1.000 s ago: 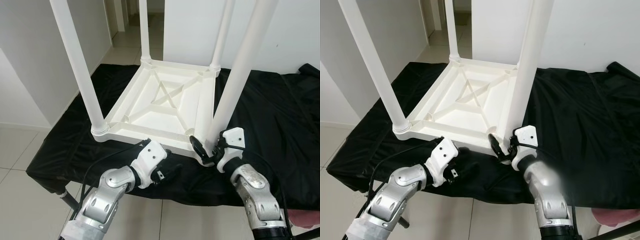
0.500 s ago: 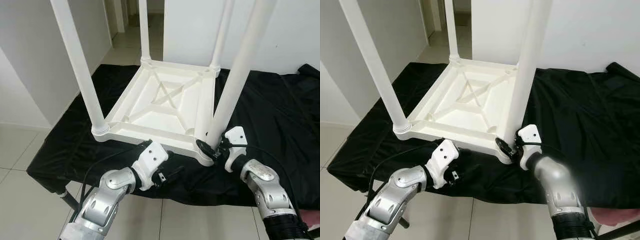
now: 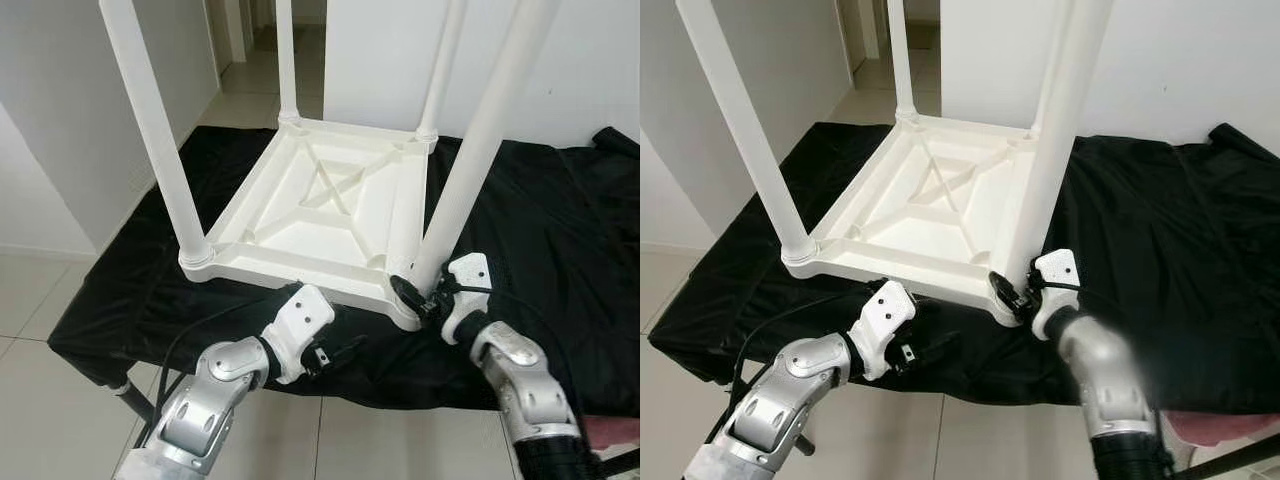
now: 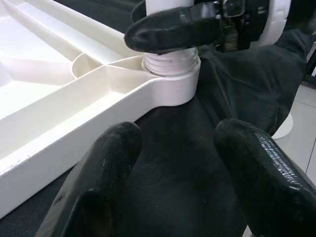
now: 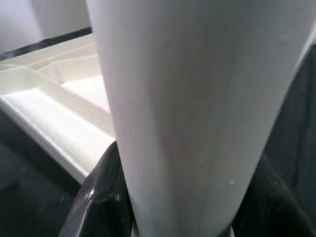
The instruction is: Building children table
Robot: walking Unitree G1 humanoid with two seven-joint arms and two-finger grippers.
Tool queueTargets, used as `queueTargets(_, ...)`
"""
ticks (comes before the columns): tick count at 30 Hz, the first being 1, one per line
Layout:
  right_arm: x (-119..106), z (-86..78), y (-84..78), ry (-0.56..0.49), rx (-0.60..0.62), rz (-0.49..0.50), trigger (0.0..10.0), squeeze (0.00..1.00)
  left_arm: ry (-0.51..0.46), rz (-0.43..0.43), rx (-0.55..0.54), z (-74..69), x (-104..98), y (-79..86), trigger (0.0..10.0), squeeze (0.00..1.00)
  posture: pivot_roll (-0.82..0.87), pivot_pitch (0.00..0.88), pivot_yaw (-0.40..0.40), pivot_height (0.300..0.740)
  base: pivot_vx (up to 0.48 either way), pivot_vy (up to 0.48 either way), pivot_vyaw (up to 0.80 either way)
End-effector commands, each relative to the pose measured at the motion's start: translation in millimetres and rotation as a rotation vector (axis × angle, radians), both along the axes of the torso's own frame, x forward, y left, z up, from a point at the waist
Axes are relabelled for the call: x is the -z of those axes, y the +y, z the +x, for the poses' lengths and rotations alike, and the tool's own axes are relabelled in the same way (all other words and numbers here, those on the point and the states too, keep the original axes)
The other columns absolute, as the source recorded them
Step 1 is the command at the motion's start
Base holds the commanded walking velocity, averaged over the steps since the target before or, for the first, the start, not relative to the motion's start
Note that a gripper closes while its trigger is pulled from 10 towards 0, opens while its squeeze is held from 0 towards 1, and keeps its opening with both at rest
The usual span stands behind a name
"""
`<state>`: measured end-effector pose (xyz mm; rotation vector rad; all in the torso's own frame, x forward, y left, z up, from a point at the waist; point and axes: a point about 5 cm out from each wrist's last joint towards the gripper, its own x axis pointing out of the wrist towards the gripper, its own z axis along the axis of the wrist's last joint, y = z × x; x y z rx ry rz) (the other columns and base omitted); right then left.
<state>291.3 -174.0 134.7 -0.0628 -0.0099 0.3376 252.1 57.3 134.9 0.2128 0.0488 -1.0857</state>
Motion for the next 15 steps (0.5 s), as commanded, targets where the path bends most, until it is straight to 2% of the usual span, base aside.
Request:
queueTargets(1, -0.3, -0.3, -6.1, 0.002, 0.116, 0.014, 10.0, 0.0, 0.006, 0.004, -0.028, 0.9, 1.3, 1.1, 10.0, 0.0, 0.0, 0.027, 0.032, 0.74, 0.0, 0.0, 0.0)
queueTargets(2, 1.8, -1.9, -4.4, 0.01, 0.232, 0.029, 10.0, 0.0, 0.005, 0.003, -0.024, 1.1, 1.4, -0.3, 10.0, 0.0, -0.01, 0.027, 0.032, 0.74, 0.0, 0.0, 0.0)
queueTargets(3, 1.8, -1.9, -4.4, 0.01, 0.232, 0.029, 10.0, 0.0, 0.005, 0.003, -0.024, 1.1, 1.4, -0.3, 10.0, 0.0, -0.01, 0.027, 0.032, 0.74, 0.0, 0.0, 0.0)
queueTargets(6, 8.7, -5.9, 7.0, 0.045, 0.423, 0.101, 10.0, 0.0, 0.005, 0.0, -0.023, 2.5, 0.8, -2.2, 10.0, 0.0, -0.02, 0.026, 0.031, 0.74, 0.0, 0.0, 0.0)
queueTargets(7, 10.0, -6.7, 11.3, 0.05, 0.453, 0.121, 10.0, 0.0, 0.005, -0.001, -0.023, 2.9, 0.7, -2.5, 10.0, 0.0, -0.02, 0.026, 0.031, 0.74, 0.0, 0.0, 0.0)
queueTargets(9, 10.7, -7.2, 13.9, 0.054, 0.467, 0.135, 10.0, 0.0, 0.005, -0.001, -0.023, 3.1, 0.7, -2.8, 10.0, 0.0, -0.02, 0.026, 0.031, 0.74, 0.0, 0.0, 0.0)
queueTargets(12, 14.5, -8.3, 28.5, 0.079, 0.497, 0.15, 10.0, 0.0, 0.006, -0.004, -0.022, 3.1, 0.6, -3.6, 10.0, 0.0, -0.02, 0.026, 0.031, 0.74, 0.0, 0.0, 0.0)
queueTargets(15, 13.6, -8.4, 33.4, 0.071, 0.497, 0.15, 10.0, 0.0, 0.006, -0.005, -0.021, 3.1, 0.5, -4.1, 10.0, 0.0, -0.02, 0.023, 0.031, 0.74, 0.0, 0.0, 0.0)
